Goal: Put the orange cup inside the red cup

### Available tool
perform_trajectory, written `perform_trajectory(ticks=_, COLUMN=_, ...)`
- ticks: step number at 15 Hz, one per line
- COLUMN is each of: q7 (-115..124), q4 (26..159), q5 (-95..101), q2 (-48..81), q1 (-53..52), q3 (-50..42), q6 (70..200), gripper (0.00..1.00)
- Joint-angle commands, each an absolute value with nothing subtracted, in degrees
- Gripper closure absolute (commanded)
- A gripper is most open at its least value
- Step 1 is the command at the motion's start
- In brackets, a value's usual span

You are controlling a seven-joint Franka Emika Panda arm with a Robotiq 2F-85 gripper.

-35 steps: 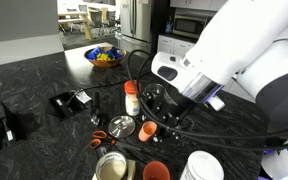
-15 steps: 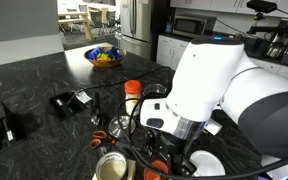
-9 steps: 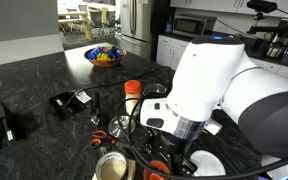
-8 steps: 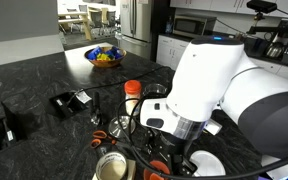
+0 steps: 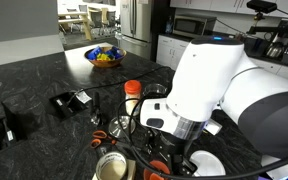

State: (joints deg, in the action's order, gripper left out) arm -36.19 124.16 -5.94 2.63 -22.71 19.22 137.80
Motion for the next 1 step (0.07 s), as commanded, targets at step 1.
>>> perform_trajectory(ticks=1, q7=-36.0, q4=123.9, q5=-5.8, q2=2.8, q1=-21.8, q3=20.2, q6=137.7, gripper=0.26)
